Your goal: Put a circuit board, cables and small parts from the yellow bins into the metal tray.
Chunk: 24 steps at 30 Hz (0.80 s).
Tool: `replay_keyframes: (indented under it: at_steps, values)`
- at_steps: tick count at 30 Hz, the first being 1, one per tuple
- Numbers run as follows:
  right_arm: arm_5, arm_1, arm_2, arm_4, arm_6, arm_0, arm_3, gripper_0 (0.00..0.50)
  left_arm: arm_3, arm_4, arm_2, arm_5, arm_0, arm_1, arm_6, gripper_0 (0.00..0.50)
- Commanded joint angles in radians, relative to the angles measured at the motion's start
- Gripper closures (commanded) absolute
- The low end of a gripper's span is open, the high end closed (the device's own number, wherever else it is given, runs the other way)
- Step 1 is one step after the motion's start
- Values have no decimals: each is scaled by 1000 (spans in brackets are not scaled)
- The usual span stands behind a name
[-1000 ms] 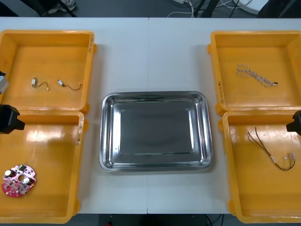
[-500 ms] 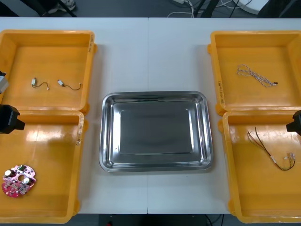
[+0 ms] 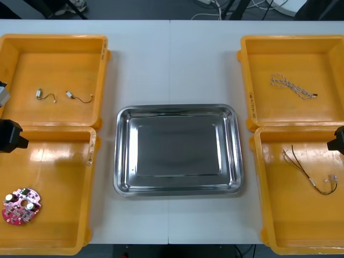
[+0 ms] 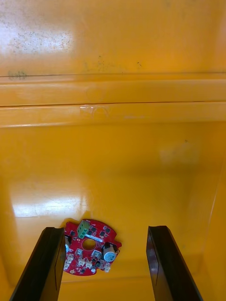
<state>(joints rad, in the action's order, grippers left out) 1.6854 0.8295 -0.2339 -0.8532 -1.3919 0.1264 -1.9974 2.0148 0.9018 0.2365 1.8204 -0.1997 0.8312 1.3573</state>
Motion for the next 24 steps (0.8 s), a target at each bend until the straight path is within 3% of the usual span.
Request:
replay_keyframes:
  at_steps: [1, 24]
  values:
    - [7, 3, -4, 8, -30, -11, -32, 0, 19, 2, 34, -10, -30, 46, 68, 0]
    - [7, 3, -4, 8, -30, -11, -32, 0, 19, 2, 34, -10, -30, 46, 68, 0]
